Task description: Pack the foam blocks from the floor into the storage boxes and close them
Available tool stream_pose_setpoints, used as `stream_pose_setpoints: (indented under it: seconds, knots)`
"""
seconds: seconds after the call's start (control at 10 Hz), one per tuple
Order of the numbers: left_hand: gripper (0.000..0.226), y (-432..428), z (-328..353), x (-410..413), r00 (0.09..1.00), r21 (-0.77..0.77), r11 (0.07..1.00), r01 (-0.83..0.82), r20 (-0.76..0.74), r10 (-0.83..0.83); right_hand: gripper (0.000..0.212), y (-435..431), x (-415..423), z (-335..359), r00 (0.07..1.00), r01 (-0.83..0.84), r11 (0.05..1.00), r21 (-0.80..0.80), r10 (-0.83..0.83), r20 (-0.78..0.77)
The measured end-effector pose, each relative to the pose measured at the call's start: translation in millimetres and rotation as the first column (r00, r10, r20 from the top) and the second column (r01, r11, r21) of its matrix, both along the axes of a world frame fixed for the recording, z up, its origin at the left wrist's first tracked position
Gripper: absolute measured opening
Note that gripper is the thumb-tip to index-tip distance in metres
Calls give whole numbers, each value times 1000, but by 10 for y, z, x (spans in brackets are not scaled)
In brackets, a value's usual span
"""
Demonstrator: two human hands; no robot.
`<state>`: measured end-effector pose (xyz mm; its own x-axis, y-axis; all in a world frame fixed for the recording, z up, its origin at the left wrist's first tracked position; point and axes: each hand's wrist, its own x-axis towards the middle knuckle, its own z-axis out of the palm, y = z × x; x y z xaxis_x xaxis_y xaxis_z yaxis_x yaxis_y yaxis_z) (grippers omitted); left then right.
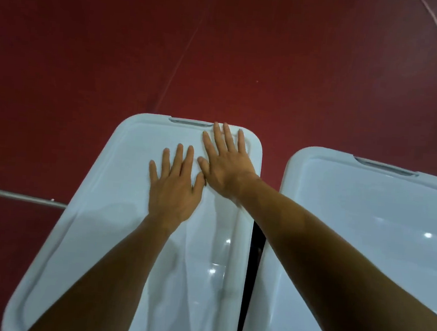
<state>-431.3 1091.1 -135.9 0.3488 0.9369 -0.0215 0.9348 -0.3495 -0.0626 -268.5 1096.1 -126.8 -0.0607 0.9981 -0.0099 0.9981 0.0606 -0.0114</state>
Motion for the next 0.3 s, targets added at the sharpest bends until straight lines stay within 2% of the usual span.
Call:
stream_pose_setpoints:
  seconds: [0.2,0.3]
  knots:
    - [77,-673,100,-138,1000,-133,991,-28,-4,28,71,-735,-80,173,1000,6,989,-150,-5,8]
    - [70,-650,433,-120,1000,-368,930,0,-3,-2,75,-1029,-88,415,998,-64,931,-360,58,-28]
